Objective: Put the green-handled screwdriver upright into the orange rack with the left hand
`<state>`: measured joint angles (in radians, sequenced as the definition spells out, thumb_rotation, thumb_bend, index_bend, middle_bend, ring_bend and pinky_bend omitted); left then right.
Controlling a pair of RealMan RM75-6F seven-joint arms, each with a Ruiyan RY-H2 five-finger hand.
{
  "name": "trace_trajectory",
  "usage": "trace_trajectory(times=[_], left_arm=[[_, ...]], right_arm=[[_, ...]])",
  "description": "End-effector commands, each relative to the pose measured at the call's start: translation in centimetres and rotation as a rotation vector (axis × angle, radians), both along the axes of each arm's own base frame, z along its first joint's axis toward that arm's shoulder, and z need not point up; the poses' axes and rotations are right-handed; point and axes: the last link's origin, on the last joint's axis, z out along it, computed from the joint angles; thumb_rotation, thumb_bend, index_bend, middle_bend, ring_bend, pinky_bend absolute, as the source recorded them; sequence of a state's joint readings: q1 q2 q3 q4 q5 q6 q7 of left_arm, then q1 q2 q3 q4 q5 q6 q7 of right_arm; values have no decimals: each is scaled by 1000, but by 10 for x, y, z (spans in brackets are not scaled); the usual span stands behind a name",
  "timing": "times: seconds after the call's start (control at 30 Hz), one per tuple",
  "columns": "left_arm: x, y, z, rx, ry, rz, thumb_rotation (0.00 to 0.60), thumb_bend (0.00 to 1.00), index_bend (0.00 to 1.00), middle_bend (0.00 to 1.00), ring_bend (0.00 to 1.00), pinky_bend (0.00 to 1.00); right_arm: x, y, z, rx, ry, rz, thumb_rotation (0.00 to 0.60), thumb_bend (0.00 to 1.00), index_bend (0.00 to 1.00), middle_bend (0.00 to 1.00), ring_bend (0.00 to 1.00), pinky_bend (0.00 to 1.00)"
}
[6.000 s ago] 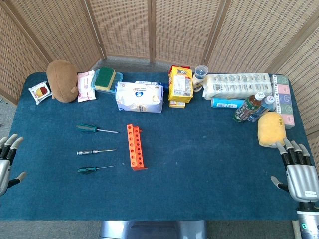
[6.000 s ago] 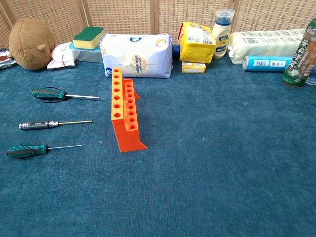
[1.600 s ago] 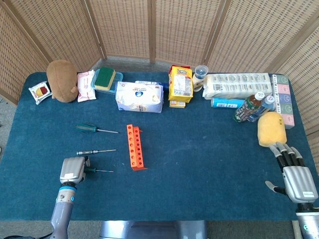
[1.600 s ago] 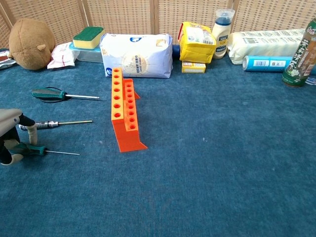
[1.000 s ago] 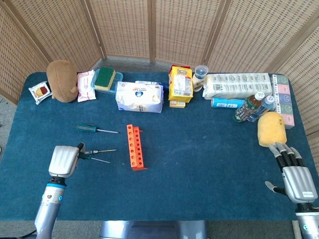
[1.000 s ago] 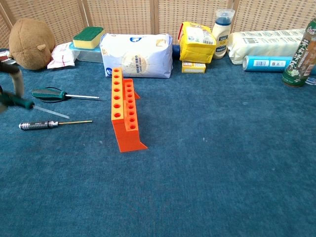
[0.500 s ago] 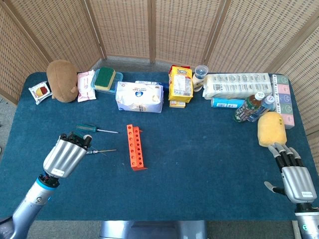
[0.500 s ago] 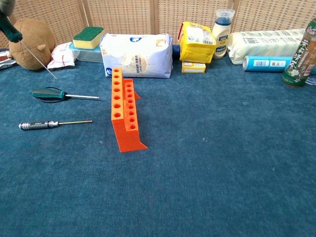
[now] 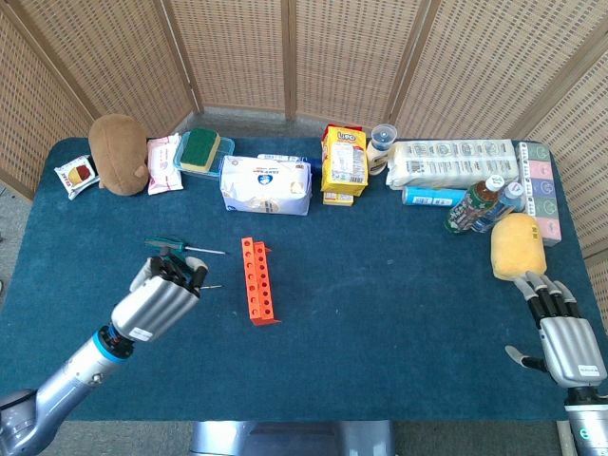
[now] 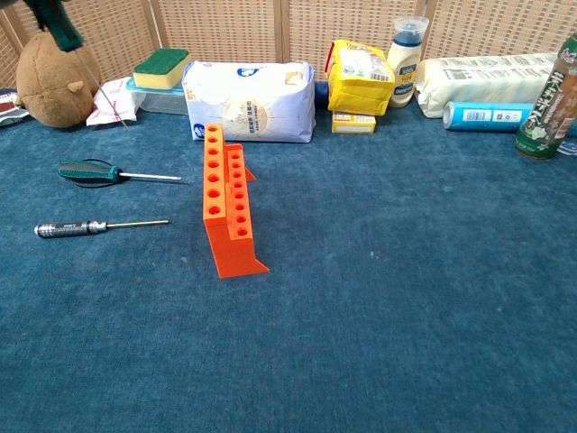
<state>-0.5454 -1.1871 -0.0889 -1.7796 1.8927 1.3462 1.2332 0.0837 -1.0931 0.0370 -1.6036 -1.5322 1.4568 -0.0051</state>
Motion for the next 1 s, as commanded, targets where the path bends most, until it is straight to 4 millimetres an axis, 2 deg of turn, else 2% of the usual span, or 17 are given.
trace_trajectory(times=[0.03, 0.6, 1.0], left_arm=[[11, -1, -9, 6, 50, -45, 600, 351, 524, 1000, 980, 962], [34, -7, -38, -20, 121, -126, 600, 350, 524, 1000, 980, 962], [38, -8, -50, -34, 135, -128, 600, 350, 524, 1000, 980, 962]], right_arm=[[0, 0, 0, 0, -1, 1, 600, 21, 73, 32, 26, 0], [-1, -2, 0, 9, -6, -3, 600, 21, 73, 32, 26, 0], [-1, -1, 2, 13, -15, -1, 600, 21, 72, 32, 26, 0]])
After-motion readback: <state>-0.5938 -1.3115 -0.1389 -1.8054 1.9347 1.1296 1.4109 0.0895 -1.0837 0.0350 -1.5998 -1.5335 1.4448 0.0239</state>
